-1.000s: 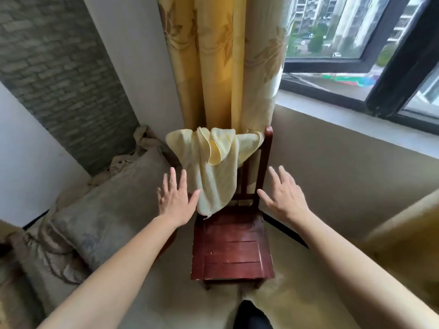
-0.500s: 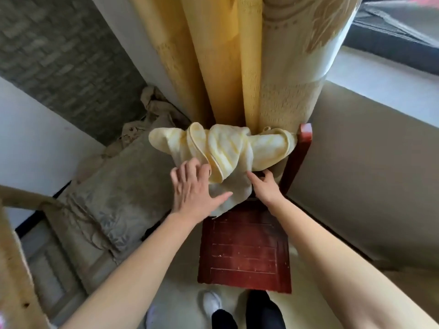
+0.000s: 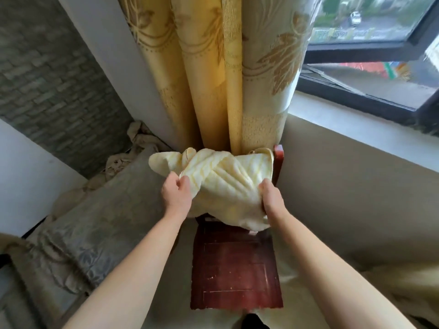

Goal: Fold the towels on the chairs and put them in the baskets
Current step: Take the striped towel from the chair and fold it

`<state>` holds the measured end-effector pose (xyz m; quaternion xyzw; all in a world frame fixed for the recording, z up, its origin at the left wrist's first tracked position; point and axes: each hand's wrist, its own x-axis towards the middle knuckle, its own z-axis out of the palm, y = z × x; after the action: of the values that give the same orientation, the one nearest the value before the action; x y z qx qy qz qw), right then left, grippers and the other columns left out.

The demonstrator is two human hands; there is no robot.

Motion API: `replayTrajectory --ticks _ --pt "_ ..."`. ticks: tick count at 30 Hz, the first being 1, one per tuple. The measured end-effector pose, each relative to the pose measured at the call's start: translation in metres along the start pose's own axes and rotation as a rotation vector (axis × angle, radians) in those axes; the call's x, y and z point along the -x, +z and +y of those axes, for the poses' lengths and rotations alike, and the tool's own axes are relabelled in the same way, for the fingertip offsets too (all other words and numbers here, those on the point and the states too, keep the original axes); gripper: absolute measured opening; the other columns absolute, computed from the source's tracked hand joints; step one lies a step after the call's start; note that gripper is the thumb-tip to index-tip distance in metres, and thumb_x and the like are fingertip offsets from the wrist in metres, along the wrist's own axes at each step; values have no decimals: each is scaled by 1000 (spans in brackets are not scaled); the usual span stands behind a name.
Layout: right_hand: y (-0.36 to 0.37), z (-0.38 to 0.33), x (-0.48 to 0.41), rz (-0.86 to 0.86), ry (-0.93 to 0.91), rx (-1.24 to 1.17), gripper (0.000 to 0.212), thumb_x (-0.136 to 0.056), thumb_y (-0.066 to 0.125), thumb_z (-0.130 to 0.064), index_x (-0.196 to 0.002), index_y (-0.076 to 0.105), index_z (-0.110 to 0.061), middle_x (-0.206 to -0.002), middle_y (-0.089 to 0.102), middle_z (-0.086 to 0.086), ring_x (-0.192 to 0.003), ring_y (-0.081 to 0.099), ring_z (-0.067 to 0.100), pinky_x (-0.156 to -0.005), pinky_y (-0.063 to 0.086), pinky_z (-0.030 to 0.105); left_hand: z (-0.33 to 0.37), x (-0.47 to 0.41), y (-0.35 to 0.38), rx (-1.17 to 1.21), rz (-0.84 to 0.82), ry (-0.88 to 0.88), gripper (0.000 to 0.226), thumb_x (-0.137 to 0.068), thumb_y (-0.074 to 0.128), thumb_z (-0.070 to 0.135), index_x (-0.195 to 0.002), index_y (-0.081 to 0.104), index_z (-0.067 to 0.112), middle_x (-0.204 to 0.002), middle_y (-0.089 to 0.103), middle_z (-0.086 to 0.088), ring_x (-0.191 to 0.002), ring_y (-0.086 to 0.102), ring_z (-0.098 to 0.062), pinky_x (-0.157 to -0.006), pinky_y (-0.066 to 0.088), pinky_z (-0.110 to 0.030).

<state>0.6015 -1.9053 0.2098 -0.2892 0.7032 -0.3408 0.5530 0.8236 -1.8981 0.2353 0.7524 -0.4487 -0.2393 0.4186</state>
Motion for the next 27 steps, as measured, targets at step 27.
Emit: replayTrajectory --ticks 27 --pt "-111 161 242 370 -148 577 41 -103 40 -35 -110 68 -5 -117 68 18 -113 59 36 -85 40 35 -139 215 -154 -183 -179 -179 29 -89 51 35 -93 71 14 -92 70 -12 -86 62 -35 -71 48 -34"
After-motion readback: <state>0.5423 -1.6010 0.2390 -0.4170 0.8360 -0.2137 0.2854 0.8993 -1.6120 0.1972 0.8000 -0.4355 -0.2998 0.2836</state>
